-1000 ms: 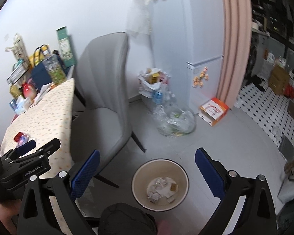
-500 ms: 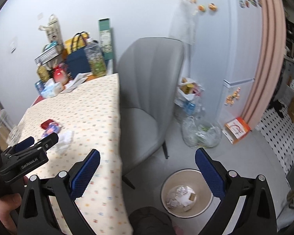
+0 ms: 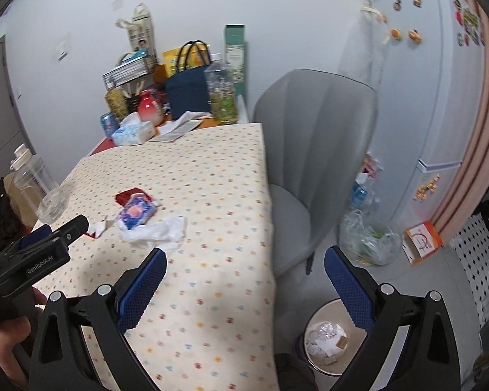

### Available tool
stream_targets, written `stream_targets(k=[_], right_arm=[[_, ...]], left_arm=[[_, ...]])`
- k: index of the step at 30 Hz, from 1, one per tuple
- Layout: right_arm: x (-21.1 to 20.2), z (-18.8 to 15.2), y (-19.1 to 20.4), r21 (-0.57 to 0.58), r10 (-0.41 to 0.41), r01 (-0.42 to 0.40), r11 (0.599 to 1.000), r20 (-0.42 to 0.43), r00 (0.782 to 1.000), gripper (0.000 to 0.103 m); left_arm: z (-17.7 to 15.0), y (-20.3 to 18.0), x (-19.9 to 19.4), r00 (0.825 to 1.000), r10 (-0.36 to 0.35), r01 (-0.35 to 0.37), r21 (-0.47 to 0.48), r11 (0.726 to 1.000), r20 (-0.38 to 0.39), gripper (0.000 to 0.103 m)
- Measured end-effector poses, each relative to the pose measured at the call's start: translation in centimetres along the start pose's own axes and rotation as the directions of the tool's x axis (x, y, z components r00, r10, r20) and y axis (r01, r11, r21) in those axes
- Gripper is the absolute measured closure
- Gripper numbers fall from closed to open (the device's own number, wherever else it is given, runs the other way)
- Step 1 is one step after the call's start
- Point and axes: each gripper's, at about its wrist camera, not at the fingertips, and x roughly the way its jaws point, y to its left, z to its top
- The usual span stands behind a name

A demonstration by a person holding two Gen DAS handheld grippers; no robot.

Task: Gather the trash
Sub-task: 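Move both tools back over the table toward the tissue and wrapper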

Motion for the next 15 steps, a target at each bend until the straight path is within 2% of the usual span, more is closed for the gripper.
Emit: stream_targets(k=[7, 15], right_arm=[[1.3, 0.3, 3.4, -0.044, 0.045, -0.046, 0.998, -0.011, 0.999, 0.008], [3.8, 0.0, 6.3, -0.085, 0.074, -0.078, 0.993, -0.053, 0.996, 0.008]], left_arm=[[0.1, 3.2, 0.2, 0.999, 0.048, -0.048, -0.041, 0.998, -0.004, 0.006], [-0.5, 5.6, 2.2, 0.996, 0.075, -0.077, -0.071, 0.994, -0.039, 0.006]])
